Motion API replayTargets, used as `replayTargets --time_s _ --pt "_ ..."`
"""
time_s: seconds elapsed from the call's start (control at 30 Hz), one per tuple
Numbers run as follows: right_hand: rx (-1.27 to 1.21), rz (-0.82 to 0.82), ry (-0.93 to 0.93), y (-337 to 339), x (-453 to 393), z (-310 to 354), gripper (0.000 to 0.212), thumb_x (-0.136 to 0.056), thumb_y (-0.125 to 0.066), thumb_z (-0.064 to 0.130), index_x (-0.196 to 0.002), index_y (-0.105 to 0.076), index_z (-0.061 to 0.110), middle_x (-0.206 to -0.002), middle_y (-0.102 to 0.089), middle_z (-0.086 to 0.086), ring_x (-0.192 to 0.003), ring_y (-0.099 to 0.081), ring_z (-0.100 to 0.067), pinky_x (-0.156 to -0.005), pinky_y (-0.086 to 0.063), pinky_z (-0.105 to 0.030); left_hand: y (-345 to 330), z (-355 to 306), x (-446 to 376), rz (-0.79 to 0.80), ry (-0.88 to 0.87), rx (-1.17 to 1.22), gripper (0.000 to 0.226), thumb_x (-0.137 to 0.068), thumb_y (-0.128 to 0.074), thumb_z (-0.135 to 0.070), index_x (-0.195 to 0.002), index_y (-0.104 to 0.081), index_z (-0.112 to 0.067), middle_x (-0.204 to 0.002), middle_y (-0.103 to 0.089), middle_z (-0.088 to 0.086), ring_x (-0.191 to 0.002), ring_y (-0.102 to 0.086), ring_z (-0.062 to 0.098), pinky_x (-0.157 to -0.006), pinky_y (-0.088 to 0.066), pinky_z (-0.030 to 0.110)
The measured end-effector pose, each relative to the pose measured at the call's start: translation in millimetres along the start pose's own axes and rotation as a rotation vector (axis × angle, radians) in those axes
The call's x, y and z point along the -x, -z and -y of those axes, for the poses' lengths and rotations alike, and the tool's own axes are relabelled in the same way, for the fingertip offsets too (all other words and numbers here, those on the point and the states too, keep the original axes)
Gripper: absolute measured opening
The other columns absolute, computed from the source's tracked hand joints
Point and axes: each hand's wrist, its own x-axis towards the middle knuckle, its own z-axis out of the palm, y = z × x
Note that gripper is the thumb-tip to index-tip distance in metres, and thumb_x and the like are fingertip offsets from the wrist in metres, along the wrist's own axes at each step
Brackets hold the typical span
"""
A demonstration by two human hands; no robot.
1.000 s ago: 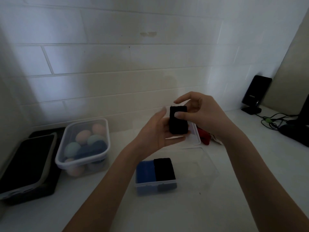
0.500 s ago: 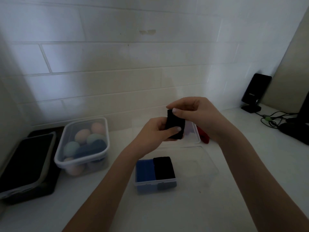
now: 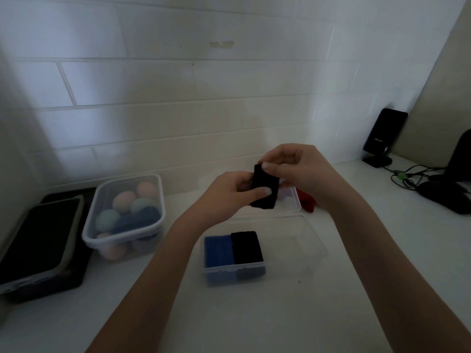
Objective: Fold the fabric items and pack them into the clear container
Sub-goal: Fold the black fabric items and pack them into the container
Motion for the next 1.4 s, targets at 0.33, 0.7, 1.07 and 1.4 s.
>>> replayTargets --time_s 0.33,0.7,1.07,1.4 --pt "0.324 0.314 -0.173 -6 37 -33 0.013 -0.083 -0.065 0.002 -0.076 -0.060 0.012 -0.078 -0.070 -0.008 -0.076 -0.070 -0.028 -0.062 -0.060 -0.036 0 3 49 0.014 -0.167 -0.731 0.022 -0.083 -0.067 -0.024 -0.104 -0.068 -0.025 -0.079 -0.061 -0.012 -0.065 -0.052 0.002 -0.071 -0.043 0.018" --pt "0.636 0.070 -0.105 -42 59 -39 0.012 -0.077 -0.073 0.023 -0.080 -0.070 0.012 -0.089 -0.070 -0.004 -0.082 -0.062 -0.016 -0.077 -0.051 -0.030 -6 16 59 0.212 -0.069 -0.835 0.028 -0.084 -0.059 -0.011 -0.108 -0.070 -0.021 -0.101 -0.072 0.004 -0.091 -0.064 0.021 -0.086 -0.049 0.036" --pt "0.782 0.639 -0.133 -7 56 -25 0.036 -0.084 -0.064 0.016 -0.118 -0.066 0.028 -0.113 -0.069 0.011 -0.094 -0.065 -0.006 -0.087 -0.050 -0.023 -7 15 60 0.209 -0.039 -0.767 0.024 -0.081 -0.067 -0.022 -0.104 -0.072 -0.025 -0.098 -0.072 0.002 -0.086 -0.064 0.014 -0.083 -0.051 0.031" --pt "0.986 0.651 -0.128 -24 47 -23 0.046 -0.078 -0.071 0.041 -0.121 -0.064 0.028 -0.120 -0.061 0.002 -0.108 -0.054 -0.019 -0.093 -0.047 -0.034 -5 13 58 0.270 -0.094 -0.717 0.027 -0.076 -0.069 -0.033 -0.103 -0.072 -0.028 -0.095 -0.073 0.000 -0.083 -0.066 0.017 -0.078 -0.052 0.040"
